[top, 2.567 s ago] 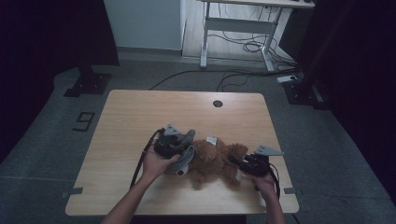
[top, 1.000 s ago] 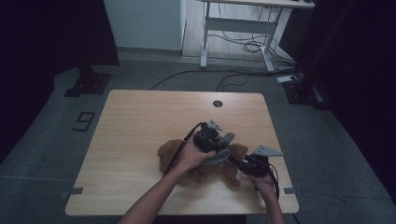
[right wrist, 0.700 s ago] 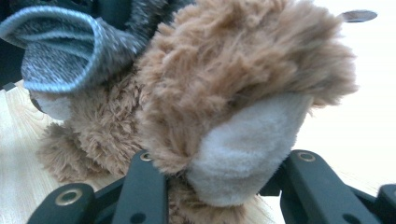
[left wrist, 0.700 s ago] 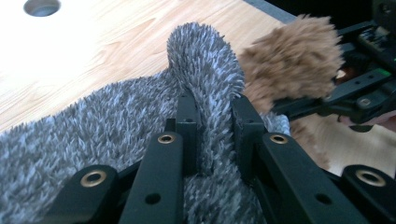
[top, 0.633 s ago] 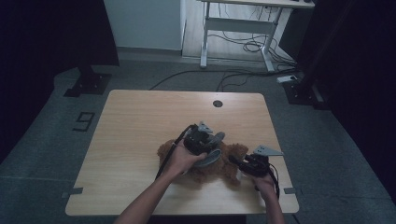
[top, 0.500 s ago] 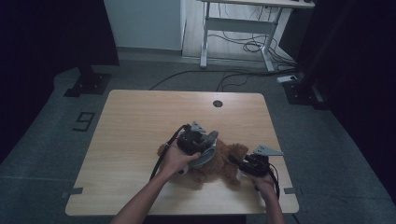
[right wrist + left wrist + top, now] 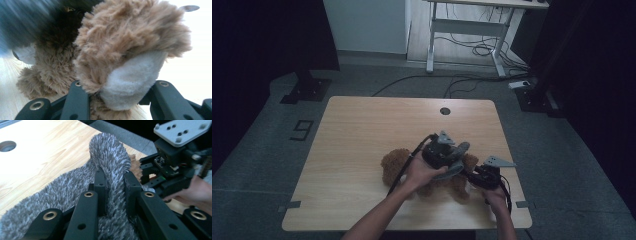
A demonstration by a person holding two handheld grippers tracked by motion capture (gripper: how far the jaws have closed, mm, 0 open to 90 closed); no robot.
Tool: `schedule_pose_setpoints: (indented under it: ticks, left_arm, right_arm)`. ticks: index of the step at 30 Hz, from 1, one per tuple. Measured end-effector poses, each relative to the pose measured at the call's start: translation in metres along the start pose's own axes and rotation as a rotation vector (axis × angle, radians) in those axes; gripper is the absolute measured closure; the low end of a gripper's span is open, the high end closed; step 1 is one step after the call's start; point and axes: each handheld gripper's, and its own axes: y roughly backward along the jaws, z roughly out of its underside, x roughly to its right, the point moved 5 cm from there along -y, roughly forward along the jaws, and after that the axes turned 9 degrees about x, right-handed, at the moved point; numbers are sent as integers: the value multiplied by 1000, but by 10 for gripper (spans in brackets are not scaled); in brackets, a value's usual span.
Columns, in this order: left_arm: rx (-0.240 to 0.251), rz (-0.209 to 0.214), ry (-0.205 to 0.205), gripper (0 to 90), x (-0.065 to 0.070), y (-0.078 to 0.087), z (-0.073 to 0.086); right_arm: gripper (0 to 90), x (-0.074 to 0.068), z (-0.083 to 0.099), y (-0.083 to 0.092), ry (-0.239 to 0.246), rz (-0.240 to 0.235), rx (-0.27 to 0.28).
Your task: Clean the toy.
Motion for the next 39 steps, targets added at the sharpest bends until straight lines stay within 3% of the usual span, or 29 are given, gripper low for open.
schedule_pose_setpoints:
  ticks: [3,6,18,22,32,35,39]
  left_arm:
    - [-56,-20,-2,760,-3,-16,13]
    - [-53,-17,39,762,-12,-15,25]
    - [-39,-131,79,764,-53,42,44]
    - [-15,-120,116,765,-63,57,54]
    - [15,-158,97,763,-63,77,52]
    - [35,-130,85,763,-55,73,42]
    - [57,-64,39,762,-28,50,14]
  right_arm:
    - [639,0,-1,1,18,1,2]
    - [639,1,1,0,16,6,-7]
    - [640,2,3,-2,2,5,-16]
    - [640,2,4,-4,6,1,-28]
    - [640,2,6,-4,11,4,-42]
    - [645,1,5,-4,15,10,-35]
    - [648,-2,4,-6,38,19,-26]
